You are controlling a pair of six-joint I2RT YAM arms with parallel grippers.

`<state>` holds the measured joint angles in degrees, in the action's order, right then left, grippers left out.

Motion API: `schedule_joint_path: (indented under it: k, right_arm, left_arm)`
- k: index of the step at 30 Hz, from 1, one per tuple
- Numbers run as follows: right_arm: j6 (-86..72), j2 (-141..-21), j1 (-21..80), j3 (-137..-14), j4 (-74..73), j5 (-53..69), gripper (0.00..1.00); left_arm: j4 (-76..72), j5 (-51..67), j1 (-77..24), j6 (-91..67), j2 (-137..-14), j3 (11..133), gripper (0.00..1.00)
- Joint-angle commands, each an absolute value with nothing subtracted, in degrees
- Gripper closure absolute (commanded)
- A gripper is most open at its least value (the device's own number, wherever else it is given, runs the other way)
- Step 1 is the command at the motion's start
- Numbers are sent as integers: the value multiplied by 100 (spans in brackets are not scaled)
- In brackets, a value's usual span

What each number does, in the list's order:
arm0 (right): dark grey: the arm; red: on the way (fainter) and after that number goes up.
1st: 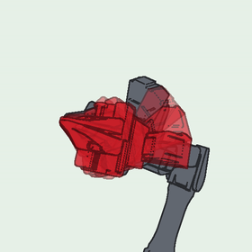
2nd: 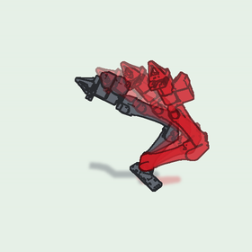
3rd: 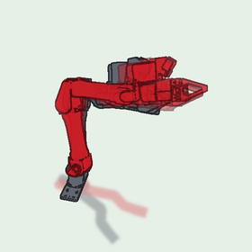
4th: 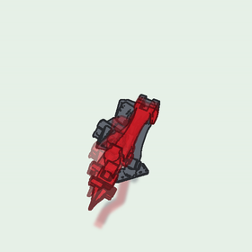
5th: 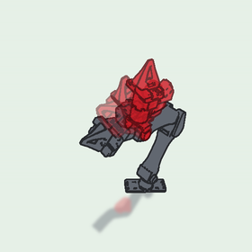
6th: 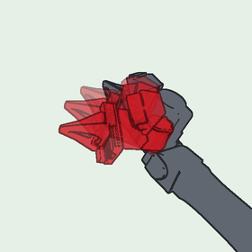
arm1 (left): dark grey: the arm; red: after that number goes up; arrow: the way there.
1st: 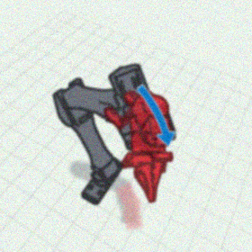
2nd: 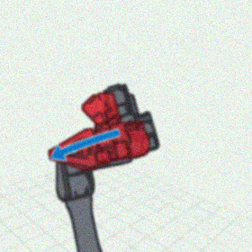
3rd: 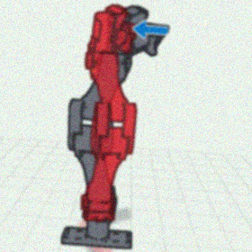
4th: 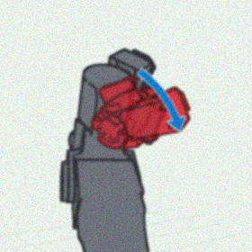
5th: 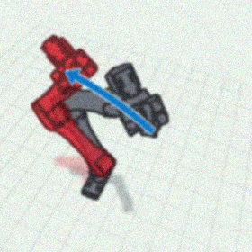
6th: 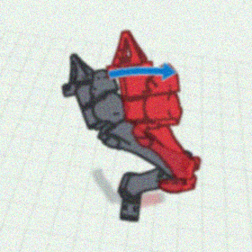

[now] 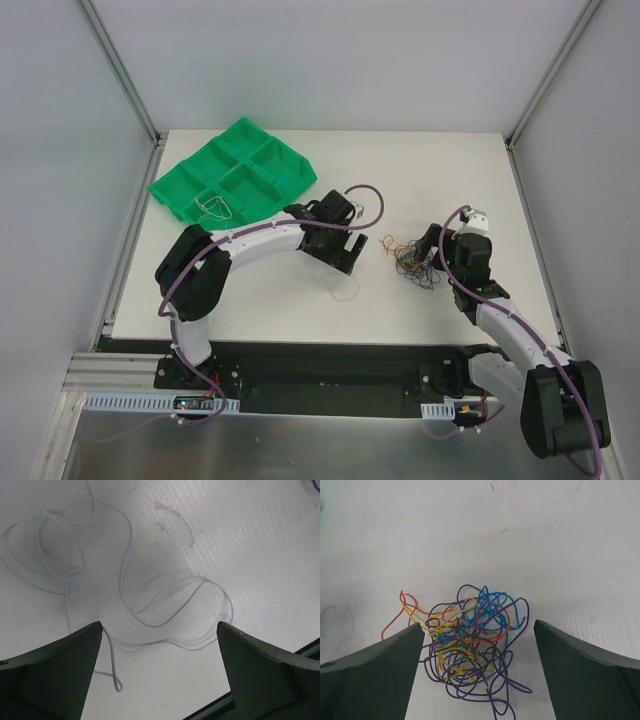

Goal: Untangle the cables

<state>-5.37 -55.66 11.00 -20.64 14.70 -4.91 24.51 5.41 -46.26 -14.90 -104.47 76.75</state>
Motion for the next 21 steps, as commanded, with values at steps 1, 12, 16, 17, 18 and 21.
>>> schedule_joint_path:
  k: [1, 12, 16, 17, 18, 21]
  right_arm:
    - [-589, -5432, 1055, -2057, 1670, -431, 5]
    - [-615, -5493, 1037, -2074, 1670, -361, 4]
    - [-624, -5537, 1020, -2083, 1670, -352, 5]
    - [-624, -5528, 1020, -2083, 1670, -343, 4]
    - [-624, -5520, 1028, -2074, 1670, -351, 5]
    - [-633, -5528, 1011, -2083, 1670, -334, 5]
  left_arm:
    - [2689, 475, -4737, -1310, -10783, 7927, 4]
    - [2733, 70, -4860, -1195, -11302, 8129, 26]
    - [2733, -175, -4957, -1178, -11426, 8227, 43]
    - [2733, -219, -4966, -1160, -11426, 8218, 48]
    - [2733, -246, -4983, -1151, -11408, 8200, 55]
    - [2733, -307, -4983, -1125, -11356, 8130, 76]
